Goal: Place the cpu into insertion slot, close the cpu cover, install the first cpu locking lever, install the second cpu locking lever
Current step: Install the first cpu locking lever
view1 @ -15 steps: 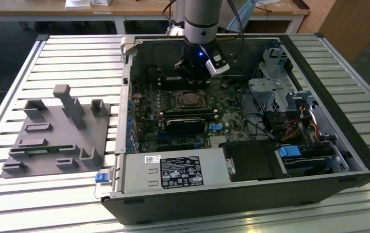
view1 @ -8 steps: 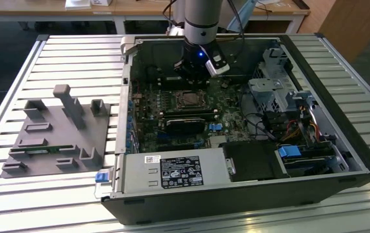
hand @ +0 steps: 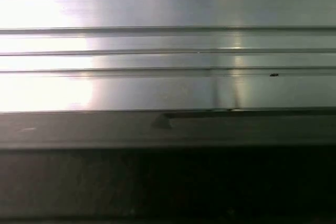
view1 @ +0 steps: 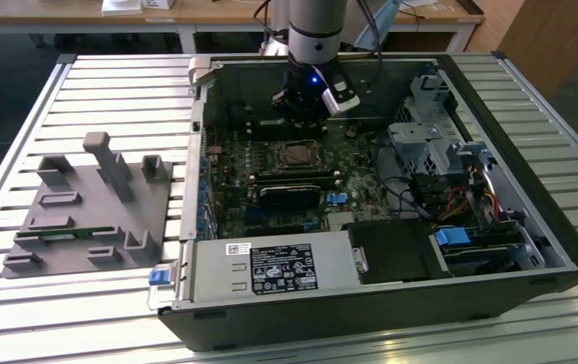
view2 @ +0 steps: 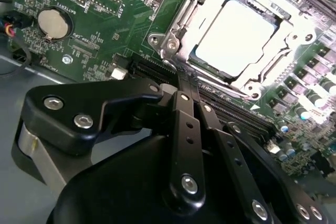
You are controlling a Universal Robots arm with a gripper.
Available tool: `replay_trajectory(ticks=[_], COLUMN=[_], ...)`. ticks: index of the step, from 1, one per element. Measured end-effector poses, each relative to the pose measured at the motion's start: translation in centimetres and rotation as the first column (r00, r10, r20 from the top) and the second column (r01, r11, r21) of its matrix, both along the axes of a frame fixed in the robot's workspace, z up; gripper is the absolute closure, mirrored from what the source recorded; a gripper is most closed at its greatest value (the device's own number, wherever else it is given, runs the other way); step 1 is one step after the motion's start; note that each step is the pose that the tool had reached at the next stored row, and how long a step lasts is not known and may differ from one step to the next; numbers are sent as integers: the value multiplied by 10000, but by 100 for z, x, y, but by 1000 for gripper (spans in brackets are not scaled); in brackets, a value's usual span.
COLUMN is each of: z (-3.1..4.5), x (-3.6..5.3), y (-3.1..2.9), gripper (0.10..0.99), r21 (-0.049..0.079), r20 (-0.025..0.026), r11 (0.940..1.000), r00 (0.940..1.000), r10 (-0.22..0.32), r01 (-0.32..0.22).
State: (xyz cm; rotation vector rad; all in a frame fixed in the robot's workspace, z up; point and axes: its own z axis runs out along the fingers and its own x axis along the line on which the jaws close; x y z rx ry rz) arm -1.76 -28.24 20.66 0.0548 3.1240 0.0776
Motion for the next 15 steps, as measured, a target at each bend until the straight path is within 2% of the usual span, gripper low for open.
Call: replay_trajectory(ticks=[15], z=[11], x=[0], y=[-50], gripper=[980], r21=[-3], r20=[-1], r11=[10000], r00=[10000], r10=[0], r01=[0])
